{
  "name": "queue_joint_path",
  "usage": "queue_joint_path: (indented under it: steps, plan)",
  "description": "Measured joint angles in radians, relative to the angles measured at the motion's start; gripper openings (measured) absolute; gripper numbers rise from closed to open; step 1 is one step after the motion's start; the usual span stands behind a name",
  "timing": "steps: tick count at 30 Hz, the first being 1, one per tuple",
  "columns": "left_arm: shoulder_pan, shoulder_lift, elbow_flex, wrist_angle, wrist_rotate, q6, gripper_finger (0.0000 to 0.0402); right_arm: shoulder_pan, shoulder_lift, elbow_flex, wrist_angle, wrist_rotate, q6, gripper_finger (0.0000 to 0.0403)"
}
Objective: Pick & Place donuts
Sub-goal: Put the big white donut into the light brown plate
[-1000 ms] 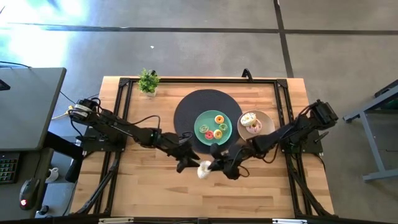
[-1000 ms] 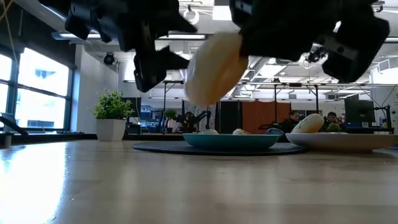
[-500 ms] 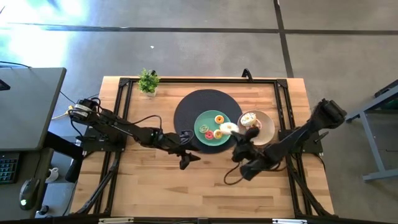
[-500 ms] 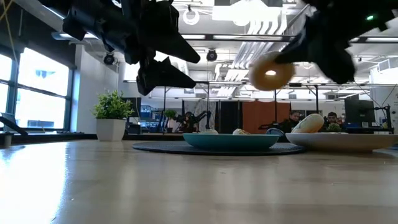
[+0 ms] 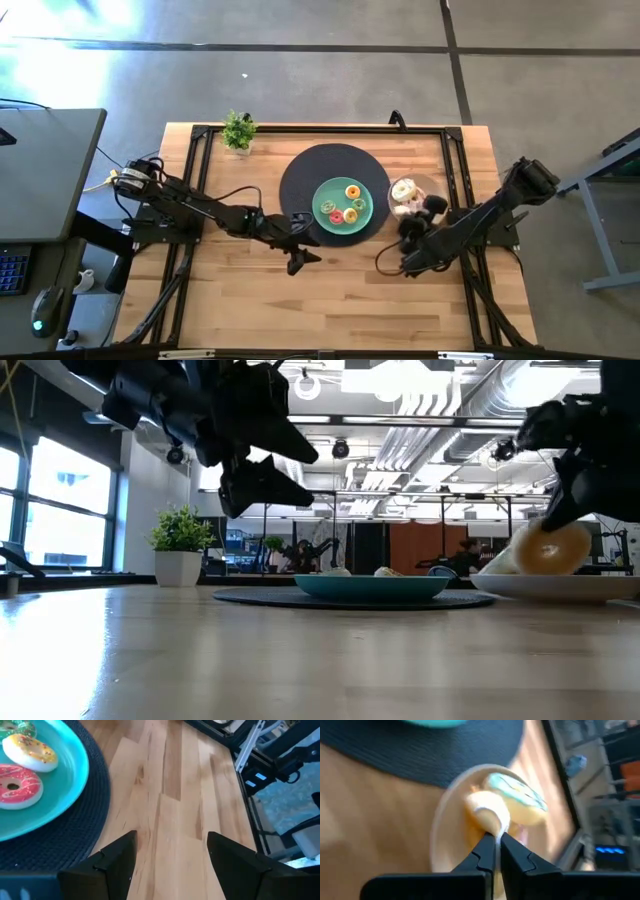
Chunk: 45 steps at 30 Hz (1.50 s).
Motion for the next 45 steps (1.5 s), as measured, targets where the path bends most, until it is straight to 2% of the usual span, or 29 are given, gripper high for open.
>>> queue_joint_path:
  steps: [6,15,22,28,36,42,45]
  plan:
    - [0.0,0.0,0.0,-0.006,0.0,0.001,0.0239,0.0,0.001,0.0,-0.151,0.015,0.078,0.0008]
    - [0.0,0.0,0.0,-0.006,0.0,0.002,0.0239,0.0,0.001,-0.001,-0.34,-0.184,0.314,0.0006]
    - [0.0,0.0,0.0,-0.004,0.025,0.012,0.0239,-0.009,0.001,-0.001,-0.303,-0.188,0.358,0.0037]
    - [0.0,0.0,0.0,-0.005,0.052,0.011,0.0239,-0.052,0.001,-0.001,-0.244,-0.266,0.365,0.0064]
    - [0.0,0.0,0.0,-0.002,0.092,0.014,0.0239,-0.086,0.001,-0.001,-0.163,-0.22,0.284,0.0104]
    - [0.0,0.0,0.0,0.002,0.13,0.014,0.0239,-0.11,0.001,-0.001,-0.143,-0.291,0.244,0.0114]
    - [0.0,0.0,0.0,0.003,0.13,0.016,0.0239,-0.11,0.001,-0.001,-0.136,-0.287,0.24,0.0114]
